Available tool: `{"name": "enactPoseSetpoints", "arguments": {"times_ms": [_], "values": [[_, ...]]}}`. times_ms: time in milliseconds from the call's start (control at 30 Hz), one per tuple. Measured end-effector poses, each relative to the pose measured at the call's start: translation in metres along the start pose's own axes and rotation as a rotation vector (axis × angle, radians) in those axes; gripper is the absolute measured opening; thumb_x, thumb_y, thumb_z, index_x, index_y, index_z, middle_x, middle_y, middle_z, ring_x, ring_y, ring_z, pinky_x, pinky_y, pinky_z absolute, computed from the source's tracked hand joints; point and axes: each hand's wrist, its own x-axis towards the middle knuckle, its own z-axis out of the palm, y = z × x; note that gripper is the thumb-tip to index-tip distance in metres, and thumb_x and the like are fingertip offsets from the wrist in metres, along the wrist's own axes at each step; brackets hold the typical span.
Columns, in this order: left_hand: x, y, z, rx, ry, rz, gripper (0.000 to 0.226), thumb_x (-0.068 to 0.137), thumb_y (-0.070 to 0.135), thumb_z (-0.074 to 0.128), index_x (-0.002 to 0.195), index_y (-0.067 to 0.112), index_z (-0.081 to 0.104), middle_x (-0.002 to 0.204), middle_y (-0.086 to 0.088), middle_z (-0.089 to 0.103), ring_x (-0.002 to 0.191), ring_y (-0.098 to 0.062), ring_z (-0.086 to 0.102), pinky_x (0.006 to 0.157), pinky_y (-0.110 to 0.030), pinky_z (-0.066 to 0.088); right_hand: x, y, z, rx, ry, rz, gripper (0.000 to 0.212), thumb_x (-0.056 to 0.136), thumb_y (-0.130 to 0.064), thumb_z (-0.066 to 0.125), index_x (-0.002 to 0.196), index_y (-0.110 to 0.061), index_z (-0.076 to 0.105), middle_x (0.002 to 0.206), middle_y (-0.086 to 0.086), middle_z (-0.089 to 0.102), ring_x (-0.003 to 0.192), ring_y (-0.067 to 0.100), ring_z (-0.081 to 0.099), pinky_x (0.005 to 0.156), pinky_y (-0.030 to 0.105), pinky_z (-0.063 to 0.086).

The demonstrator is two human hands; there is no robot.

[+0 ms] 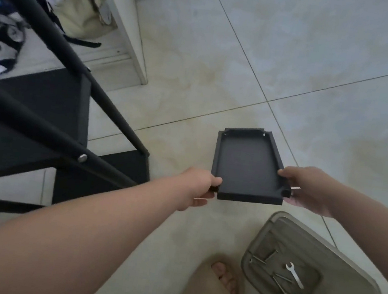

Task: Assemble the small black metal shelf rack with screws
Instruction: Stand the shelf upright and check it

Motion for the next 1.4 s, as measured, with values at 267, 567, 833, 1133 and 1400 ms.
{"name": "enactPoseSetpoints", "arguments": {"times_ms": [267,567,833,1133,1400], "values": [[-0.151,-0.002,-0.041,0.168,-0.154,0.063,0.015,0.103,0.029,0.054,0.092,0.019,0.057,0.091,0.002,0.066,0.078,-0.010,0.063,0.072,-0.025,0.048,-0.164,-0.019,0.007,0.098,-0.102,-0.092,0.011,0.099,-0.021,0.057,0.090,-0.016,0.057,0.071,0.005,0.058,0.053,0.014,0.055,0.040,0.022,0.047],[-0.333,-0.043,-0.067,0.545,-0.036,0.337,0.026,0.101,0.039,0.054,0.104,0.015,0.064,0.092,0.002,0.068,0.085,-0.015,0.066,0.079,-0.031,0.055,-0.358,-0.022,0.035,0.034,-0.124,-0.338,0.007,0.098,-0.020,0.056,0.093,-0.014,0.056,0.067,0.005,0.060,0.058,0.016,0.050,0.042,0.022,0.045],[-0.490,-0.084,-0.112,0.850,0.330,0.958,0.071,0.086,0.074,0.051,0.143,0.030,0.050,0.128,0.012,0.057,0.116,-0.011,0.053,0.094,-0.028,0.040,-0.499,-0.051,0.096,0.093,-0.169,-0.596,0.012,0.100,-0.020,0.055,0.094,-0.012,0.051,0.076,0.010,0.057,0.050,0.016,0.058,0.046,0.022,0.049],[-0.571,-0.103,-0.181,0.980,1.162,1.257,0.023,0.102,0.037,0.051,0.119,0.022,0.048,0.087,0.006,0.060,0.076,-0.020,0.059,0.063,-0.036,0.044,-0.604,-0.106,0.201,0.069,-0.293,-0.756,0.024,0.098,-0.036,0.057,0.091,-0.013,0.059,0.072,0.007,0.057,0.052,0.014,0.051,0.048,0.022,0.045],[-0.587,-0.088,-0.247,0.379,0.868,1.326,0.007,0.099,0.028,0.058,0.105,0.028,0.057,0.095,0.010,0.067,0.090,-0.011,0.063,0.077,-0.032,0.047,-0.615,-0.133,0.229,-0.167,-0.072,-1.068,0.025,0.096,-0.040,0.065,0.098,-0.015,0.062,0.093,0.006,0.069,0.075,0.019,0.063,0.066,0.031,0.052]]}}
